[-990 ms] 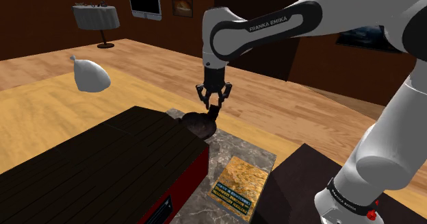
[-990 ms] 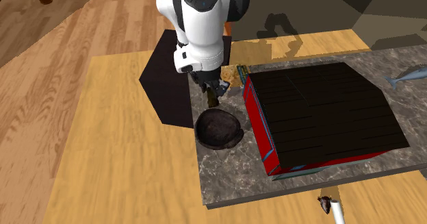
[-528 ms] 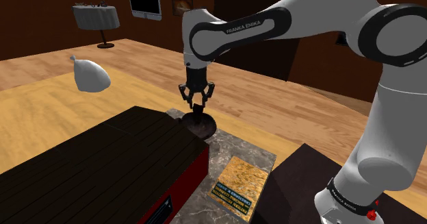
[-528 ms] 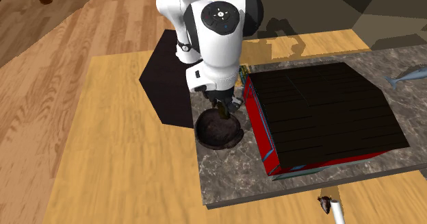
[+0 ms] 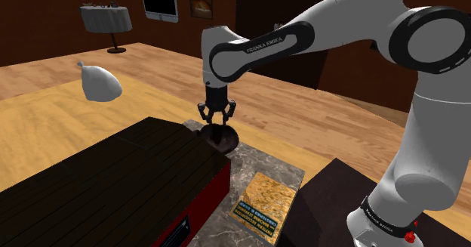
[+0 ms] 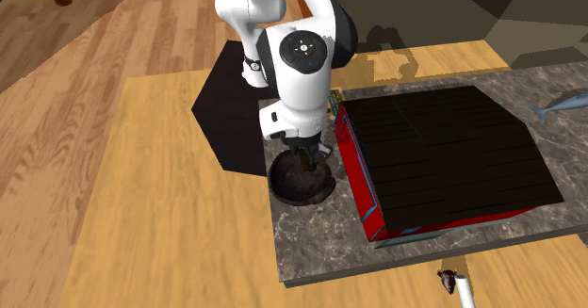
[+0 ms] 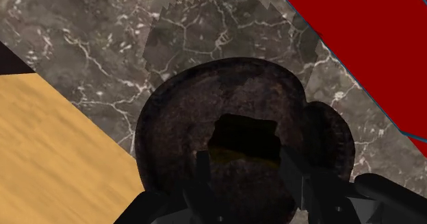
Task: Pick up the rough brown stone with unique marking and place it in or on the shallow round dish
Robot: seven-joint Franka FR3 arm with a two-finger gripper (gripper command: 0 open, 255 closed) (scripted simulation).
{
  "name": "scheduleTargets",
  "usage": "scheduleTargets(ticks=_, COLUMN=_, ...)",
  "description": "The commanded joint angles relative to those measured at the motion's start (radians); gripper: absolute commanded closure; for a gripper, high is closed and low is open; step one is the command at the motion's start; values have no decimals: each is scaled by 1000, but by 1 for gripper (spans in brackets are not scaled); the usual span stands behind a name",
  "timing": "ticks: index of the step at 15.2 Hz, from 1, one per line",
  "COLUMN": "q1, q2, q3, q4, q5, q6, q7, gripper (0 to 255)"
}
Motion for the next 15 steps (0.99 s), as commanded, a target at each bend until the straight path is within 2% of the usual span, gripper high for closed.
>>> scheduleTargets(ticks=1, q1=1, q2=10, q3=-1, q4=-14, q5=-4, q6=24, q7=1, gripper=255)
scheduleTargets(ticks=5, q1=3, q2=29, q3=-4, q4=-42, q5=-11, q6=70, q7=4, gripper=255)
scheduleTargets(ticks=13, q1=3, q2=29, q3=-3, q4=-42, q5=-11, q6=70, q7=4, gripper=255)
scheduleTargets(ticks=14, q1=3, q2=33, q3=-4, q4=-38, q5=-12, q6=69, q7=5, gripper=0)
scheduleTargets(ticks=15, q1=3, q2=30, q3=-4, q4=-41, q5=-11, q6=70, q7=4, gripper=0)
